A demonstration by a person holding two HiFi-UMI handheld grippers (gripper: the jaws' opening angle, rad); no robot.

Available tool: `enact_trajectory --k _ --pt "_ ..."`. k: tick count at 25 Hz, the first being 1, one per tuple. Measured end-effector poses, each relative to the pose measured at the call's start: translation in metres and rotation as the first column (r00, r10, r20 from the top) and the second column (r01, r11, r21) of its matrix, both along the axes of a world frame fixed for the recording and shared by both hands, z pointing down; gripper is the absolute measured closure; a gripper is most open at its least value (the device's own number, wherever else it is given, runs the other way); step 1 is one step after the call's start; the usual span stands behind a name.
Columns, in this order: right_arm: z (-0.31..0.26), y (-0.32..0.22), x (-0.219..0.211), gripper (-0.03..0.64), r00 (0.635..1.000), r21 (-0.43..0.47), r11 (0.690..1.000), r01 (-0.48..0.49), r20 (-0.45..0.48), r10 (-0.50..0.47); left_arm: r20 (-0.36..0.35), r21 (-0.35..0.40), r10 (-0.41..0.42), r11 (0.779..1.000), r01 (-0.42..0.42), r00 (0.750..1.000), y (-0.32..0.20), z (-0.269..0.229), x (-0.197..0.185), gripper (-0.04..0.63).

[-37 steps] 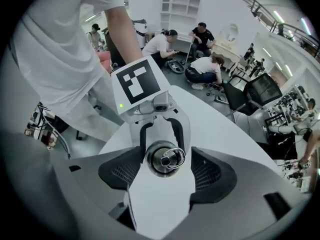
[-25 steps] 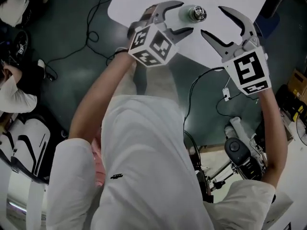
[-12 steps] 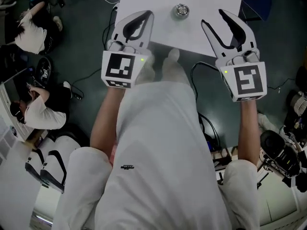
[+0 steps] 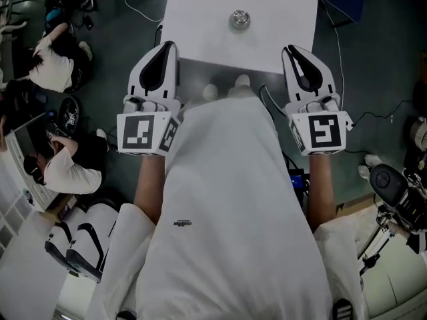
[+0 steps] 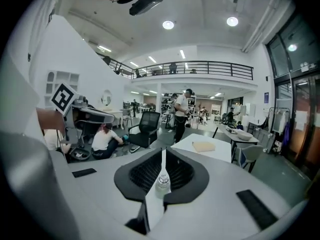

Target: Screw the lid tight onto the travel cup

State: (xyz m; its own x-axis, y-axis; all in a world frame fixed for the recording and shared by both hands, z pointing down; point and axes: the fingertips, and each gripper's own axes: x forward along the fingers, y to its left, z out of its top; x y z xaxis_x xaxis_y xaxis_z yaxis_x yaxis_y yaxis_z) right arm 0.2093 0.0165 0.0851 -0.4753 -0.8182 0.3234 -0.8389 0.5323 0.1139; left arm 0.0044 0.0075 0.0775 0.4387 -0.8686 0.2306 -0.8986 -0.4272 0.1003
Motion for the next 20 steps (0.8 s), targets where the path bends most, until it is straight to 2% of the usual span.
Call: enact_trajectory --k 3,7,20 --pt "0.007 0.007 0.008 0.598 0.999 -0.015 1.000 -0.012 0.043 0.012 -0.002 -0.011 -0.008 1.000 0.008 1.000 0.006 0.005 0.001 0.592" --pt "0.015 0.017 0.011 0.598 0.999 -0.010 1.000 0.013 0.033 -0.013 -0.020 -0.028 -0.004 1.000 0.003 1.000 0.016 0.007 0.008 0.591" --pt "0.037 0.005 -0.006 0.600 0.998 -0.081 0.996 0.039 0.059 -0.035 -0.026 -0.080 0.084 0.993 -0.086 0.996 0.015 0.018 0.044 0.592"
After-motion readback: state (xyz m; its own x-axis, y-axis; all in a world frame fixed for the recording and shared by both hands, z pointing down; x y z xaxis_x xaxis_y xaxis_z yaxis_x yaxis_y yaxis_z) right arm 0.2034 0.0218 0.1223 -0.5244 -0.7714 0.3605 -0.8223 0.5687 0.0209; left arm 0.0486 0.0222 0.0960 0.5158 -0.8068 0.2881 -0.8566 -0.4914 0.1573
